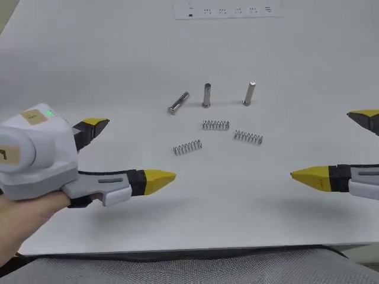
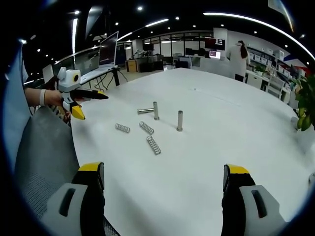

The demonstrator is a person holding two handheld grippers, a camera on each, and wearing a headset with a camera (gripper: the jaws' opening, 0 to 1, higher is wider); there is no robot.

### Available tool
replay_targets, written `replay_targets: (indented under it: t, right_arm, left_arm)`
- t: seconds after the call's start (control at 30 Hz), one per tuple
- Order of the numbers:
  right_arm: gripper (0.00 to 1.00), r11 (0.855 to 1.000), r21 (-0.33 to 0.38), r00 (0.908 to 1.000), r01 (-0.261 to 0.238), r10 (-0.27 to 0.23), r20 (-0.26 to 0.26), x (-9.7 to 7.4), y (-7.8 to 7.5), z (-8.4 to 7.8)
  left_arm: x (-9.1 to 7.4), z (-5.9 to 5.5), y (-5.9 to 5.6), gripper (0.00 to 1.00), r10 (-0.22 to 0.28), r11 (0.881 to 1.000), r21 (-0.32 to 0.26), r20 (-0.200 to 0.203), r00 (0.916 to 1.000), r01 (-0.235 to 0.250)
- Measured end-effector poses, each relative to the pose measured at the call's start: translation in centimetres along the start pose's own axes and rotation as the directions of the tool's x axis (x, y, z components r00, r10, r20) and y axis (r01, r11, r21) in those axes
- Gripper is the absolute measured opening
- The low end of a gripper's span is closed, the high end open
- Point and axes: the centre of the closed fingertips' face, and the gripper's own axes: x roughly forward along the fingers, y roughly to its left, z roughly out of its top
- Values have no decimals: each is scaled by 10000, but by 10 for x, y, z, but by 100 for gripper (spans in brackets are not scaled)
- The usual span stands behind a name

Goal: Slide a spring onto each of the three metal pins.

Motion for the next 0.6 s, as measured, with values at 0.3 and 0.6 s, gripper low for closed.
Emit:
replay_targets:
  t: [0.3, 0.6]
  right_arm:
    - [100, 10000, -38, 9999, -71, 72, 95, 0, -8, 3]
    - [100, 9998, -80, 9998, -170, 170, 39, 1, -19, -1]
  left_arm:
    - [12, -2, 1, 98, -120, 9989, 458, -418, 9991, 139]
    - [20, 4, 12, 96, -47, 9995, 314, -443, 9990, 61]
